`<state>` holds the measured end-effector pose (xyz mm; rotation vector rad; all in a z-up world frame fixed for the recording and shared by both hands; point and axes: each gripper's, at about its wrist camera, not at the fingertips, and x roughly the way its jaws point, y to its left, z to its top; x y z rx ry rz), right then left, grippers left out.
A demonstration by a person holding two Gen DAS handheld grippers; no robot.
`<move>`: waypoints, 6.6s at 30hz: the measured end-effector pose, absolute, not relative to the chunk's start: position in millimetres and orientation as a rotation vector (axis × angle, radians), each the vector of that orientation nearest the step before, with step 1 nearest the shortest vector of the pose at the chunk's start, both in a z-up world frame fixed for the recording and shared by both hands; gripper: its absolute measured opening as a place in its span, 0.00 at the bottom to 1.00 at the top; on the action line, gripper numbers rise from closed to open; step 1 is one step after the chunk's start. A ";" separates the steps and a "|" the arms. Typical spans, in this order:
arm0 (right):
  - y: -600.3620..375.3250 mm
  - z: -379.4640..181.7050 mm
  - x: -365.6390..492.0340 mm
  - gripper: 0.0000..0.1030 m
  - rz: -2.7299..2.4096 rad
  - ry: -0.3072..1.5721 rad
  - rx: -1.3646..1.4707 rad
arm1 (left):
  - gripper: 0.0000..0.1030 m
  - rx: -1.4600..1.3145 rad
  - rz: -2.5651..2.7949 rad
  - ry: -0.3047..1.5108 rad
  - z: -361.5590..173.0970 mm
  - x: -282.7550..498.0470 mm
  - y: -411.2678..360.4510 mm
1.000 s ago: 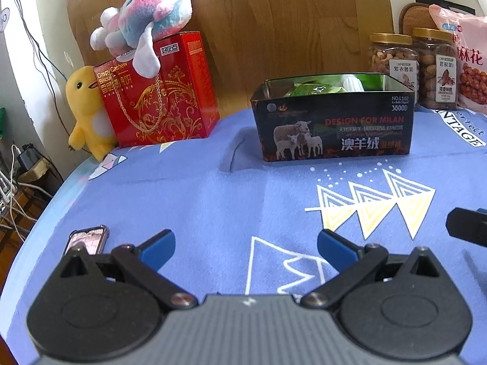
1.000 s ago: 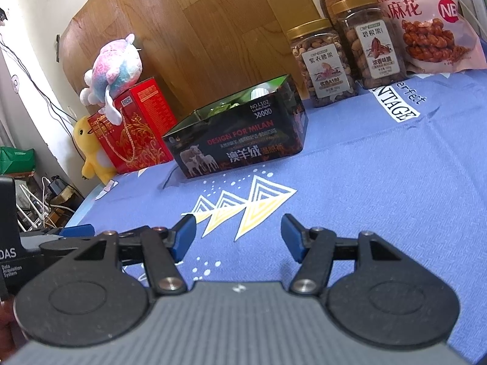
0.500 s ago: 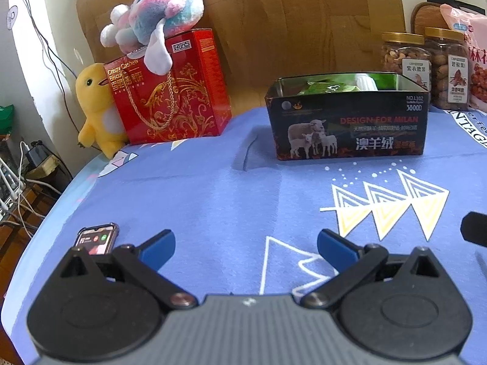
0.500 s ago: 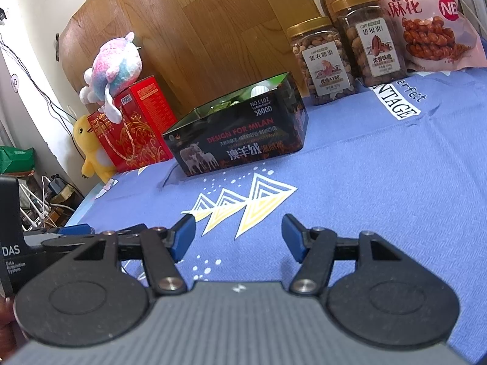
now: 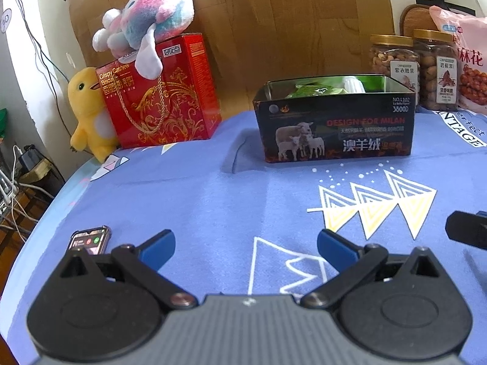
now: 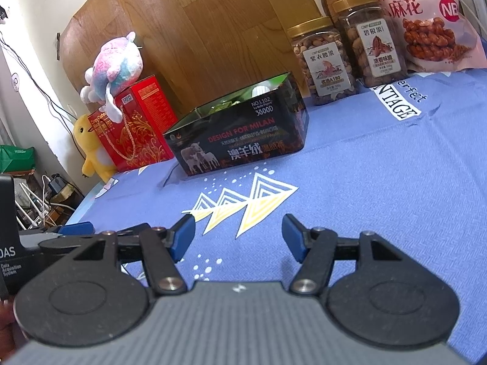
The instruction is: Organize snacks
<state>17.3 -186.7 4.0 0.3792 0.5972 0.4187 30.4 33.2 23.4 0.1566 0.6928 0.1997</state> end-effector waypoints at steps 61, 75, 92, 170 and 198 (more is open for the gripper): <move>-154.2 -9.5 70.0 0.93 0.194 0.631 0.142 | 1.00 0.016 0.009 0.703 -15.1 101.1 38.3; -143.5 -11.4 70.2 1.00 0.160 0.641 0.068 | 1.00 0.008 0.024 0.704 -13.7 102.0 40.6; -138.6 -13.4 63.3 1.00 0.128 0.625 0.045 | 1.00 0.005 0.014 0.687 -15.7 98.0 41.4; -138.9 -12.8 63.7 1.00 0.128 0.625 0.045 | 1.00 0.005 0.010 0.689 -15.9 98.2 41.3; -143.0 -8.5 51.8 1.00 0.175 0.656 0.046 | 1.00 -0.019 0.045 0.725 -11.9 78.8 39.0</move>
